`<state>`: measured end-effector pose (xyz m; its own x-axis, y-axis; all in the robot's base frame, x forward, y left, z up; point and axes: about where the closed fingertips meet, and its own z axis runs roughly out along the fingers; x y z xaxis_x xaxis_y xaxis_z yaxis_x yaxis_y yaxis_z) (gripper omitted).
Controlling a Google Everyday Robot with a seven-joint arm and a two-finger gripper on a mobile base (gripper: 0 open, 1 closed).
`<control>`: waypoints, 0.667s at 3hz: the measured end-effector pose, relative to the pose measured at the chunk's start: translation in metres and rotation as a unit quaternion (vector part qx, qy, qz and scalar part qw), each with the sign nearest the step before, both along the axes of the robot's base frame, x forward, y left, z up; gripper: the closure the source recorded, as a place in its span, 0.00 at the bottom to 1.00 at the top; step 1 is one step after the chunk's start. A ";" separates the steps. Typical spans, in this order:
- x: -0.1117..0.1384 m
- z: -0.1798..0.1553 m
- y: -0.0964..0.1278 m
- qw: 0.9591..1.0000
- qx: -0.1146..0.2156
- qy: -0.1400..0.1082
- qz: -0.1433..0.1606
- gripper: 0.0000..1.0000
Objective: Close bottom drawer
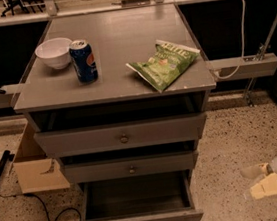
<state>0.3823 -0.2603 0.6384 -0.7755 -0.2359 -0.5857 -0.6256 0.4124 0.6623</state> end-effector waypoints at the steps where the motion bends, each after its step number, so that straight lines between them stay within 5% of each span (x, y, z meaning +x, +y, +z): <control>1: 0.000 -0.022 0.001 0.999 0.027 0.020 -0.020 0.00; 2: 0.001 -0.036 0.020 0.999 0.005 0.033 -0.014 0.00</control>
Offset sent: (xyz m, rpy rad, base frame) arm -0.0004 0.0400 -0.0517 -0.0730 0.0912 -0.0145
